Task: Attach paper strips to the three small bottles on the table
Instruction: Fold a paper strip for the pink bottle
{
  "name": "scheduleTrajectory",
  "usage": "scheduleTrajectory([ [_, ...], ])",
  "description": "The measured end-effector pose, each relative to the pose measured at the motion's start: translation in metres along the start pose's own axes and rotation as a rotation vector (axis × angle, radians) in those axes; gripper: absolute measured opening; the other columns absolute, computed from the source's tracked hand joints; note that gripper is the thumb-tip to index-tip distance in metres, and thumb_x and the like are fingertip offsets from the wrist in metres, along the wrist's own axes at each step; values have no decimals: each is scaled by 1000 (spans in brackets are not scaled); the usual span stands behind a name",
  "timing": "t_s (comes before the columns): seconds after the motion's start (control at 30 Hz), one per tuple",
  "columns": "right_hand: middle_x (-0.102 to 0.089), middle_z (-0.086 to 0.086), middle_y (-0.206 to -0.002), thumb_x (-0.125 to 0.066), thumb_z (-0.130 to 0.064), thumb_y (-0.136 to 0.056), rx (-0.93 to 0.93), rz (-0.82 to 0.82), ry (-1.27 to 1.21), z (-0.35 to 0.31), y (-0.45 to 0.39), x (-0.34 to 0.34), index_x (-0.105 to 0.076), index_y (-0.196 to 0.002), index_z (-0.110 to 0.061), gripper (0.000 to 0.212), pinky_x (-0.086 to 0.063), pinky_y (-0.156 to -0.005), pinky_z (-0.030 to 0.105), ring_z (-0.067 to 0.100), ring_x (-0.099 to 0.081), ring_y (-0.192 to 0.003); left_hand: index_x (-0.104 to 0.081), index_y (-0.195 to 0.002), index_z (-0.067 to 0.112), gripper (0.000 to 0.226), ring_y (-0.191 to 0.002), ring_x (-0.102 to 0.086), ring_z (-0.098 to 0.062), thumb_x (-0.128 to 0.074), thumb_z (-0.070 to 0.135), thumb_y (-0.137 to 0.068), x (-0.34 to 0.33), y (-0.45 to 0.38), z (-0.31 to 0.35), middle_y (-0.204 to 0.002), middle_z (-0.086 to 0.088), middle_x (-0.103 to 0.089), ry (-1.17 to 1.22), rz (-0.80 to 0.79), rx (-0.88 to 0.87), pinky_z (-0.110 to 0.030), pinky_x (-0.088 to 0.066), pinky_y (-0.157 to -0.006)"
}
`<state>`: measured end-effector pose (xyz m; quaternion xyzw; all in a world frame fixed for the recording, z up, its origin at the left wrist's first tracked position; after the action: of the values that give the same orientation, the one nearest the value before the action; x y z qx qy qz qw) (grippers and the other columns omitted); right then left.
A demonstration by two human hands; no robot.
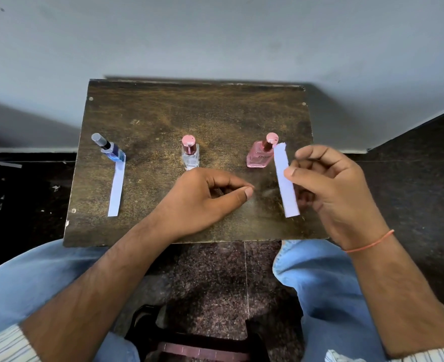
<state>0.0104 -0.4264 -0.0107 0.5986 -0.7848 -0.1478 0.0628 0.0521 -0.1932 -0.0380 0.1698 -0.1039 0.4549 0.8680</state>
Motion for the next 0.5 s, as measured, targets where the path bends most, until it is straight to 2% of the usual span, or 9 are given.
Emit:
scheduleTrajectory([
  [0.07,-76,-1,-80,-80,9,-88,4,-68,0,5,4,-16,-71,-95,-19,30,-42,-43,23,12,-61,-52,-88,-114,25,18,-99,-82,-13,-78,35,-102,-3,-1,1,-101,12,-87,124,-43,20,-38,-65,-95],
  [0.1,-76,-1,-79,-80,9,-88,3,-91,12,8,6,-23,-70,-93,-19,30,-42,-42,22,10,-61,-51,-88,-114,21,22,-98,-82,-14,-77,34,-101,-3,-2,1,-101,9,-87,174,-60,20,-37,-64,-94],
  [0.17,-77,-2,-79,-81,8,-88,3,-129,30,13,8,-33,-67,-92,-17,29,-43,-42,20,8,-62,-50,-87,-113,10,26,-84,-78,2,-74,30,-103,-2,-2,0,-97,11,-87,261,-77,5,-18,-58,-83],
  [0.2,-78,-2,-80,-81,7,-89,1,-143,31,14,8,-36,-66,-92,-16,28,-43,-43,20,8,-62,-51,-85,-114,4,25,-72,-72,12,-72,24,-106,-2,-2,-2,-88,17,-85,296,-81,-4,-6,-53,-74],
  [0.27,-78,-2,-81,-81,6,-89,-3,-151,26,15,9,-39,-64,-92,-15,27,-44,-43,20,8,-63,-53,-82,-115,-4,21,-57,-62,19,-69,12,-108,-2,-4,-6,-69,28,-75,333,-82,-7,4,-43,-61],
  [0.37,-79,0,-83,-81,6,-89,-18,-144,24,16,7,-41,-63,-91,-15,28,-46,-45,23,11,-64,-55,-81,-116,0,15,-55,-60,20,-70,5,-107,-2,-7,-8,-60,32,-68,344,-85,-2,6,-41,-60],
  [0.5,-78,3,-85,-86,-9,-80,-49,-169,-13,13,8,-46,-64,-93,-15,26,-51,-49,27,15,-67,-59,-85,-106,5,12,-65,-66,15,-74,9,-104,1,-8,-12,-73,23,-79,341,-71,31,-1,-46,-69],
])
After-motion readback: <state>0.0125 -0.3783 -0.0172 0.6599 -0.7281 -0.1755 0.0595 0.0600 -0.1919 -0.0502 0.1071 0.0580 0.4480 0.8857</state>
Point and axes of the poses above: each hand's wrist, its own y-axis away from the middle knuckle, its own x-axis out of the back of the hand, z = x × y, the point moved 6 cm from there along -y, towards the middle knuckle
